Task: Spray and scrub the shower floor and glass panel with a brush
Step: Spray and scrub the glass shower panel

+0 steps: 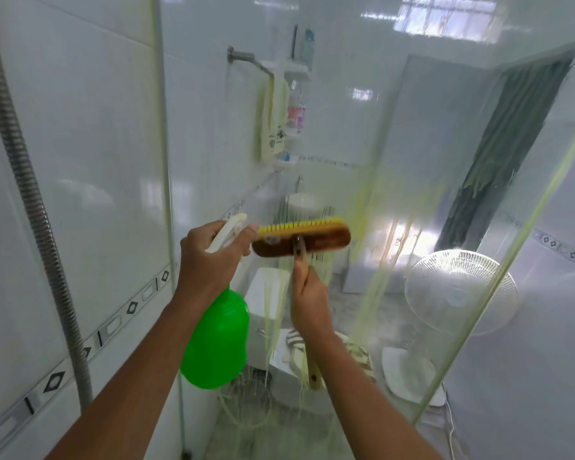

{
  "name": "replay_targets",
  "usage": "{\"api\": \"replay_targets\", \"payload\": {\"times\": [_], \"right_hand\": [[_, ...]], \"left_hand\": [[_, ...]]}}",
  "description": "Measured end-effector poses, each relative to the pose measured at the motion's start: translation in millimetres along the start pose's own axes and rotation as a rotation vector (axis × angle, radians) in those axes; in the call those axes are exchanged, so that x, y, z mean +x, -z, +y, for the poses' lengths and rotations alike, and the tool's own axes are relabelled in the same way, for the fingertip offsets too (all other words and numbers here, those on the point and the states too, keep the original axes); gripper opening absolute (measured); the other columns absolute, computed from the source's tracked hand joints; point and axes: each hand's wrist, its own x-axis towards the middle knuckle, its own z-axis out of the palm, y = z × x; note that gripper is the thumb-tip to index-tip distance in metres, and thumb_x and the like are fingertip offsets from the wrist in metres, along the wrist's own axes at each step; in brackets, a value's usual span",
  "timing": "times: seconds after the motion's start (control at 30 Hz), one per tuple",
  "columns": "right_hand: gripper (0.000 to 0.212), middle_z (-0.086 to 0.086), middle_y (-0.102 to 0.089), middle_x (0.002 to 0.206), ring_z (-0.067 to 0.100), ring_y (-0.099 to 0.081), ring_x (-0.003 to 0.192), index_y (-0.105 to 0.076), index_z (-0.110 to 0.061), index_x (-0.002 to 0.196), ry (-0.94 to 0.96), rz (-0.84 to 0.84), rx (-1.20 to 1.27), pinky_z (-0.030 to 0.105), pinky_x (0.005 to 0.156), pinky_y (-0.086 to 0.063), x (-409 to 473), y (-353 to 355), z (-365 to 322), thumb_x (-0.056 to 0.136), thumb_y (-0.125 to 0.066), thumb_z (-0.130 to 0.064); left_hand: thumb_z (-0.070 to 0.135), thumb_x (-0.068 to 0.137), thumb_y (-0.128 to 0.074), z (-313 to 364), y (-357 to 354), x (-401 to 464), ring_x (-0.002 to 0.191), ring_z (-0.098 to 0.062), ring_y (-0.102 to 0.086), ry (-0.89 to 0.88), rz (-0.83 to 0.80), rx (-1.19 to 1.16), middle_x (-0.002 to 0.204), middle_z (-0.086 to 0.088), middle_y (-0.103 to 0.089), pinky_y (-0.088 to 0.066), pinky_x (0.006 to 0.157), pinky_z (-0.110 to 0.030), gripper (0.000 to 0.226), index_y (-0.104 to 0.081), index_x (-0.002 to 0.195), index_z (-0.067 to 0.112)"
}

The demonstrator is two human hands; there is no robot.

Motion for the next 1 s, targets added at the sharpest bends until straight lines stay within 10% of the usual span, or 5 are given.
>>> {"api": "replay_targets", "payload": {"times": [0.37,0.87,1.0], "right_hand": [[0.056,0.002,-0.053,0.063,0.023,-0.054,0.053,-0.053,-0.016,0.075,0.082,0.211,0.030,0.038,0.048,-0.050,78,99,-101,0.100,-0.028,-0.060],[0.058,0.007,-0.042,0.064,0.020,-0.043,0.049,-0.045,-0.012,0.078,0.058,0.194,0.000,0.026,0.040,-0.041,113,184,-156,0.098,-0.028,-0.064],[0.058,0.004,-0.046,0.062,0.018,-0.048,0.052,-0.049,-0.011,0.077,0.090,0.226,-0.029,0.030,0.039,-0.044,94,162,-121,0.101,-0.028,-0.059]], "left_hand": [[0.039,0.091,-0.079,16,-29,-6,0.073,-0.029,-0.068,-0.024,-0.140,-0.036,0.076,-0.015,-0.074,-0.051,0.061,-0.034,0.033,-0.076,0.077,0.009],[0.043,0.090,-0.078,47,-78,-9,0.047,-0.005,-0.059,-0.062,-0.221,-0.078,0.053,0.000,-0.069,-0.044,0.053,-0.011,0.045,-0.071,0.058,0.012],[0.044,0.089,-0.079,42,-76,-11,0.040,-0.010,-0.053,-0.059,-0.111,-0.066,0.050,-0.013,-0.064,-0.047,0.051,-0.025,0.052,-0.067,0.057,0.005]]}}
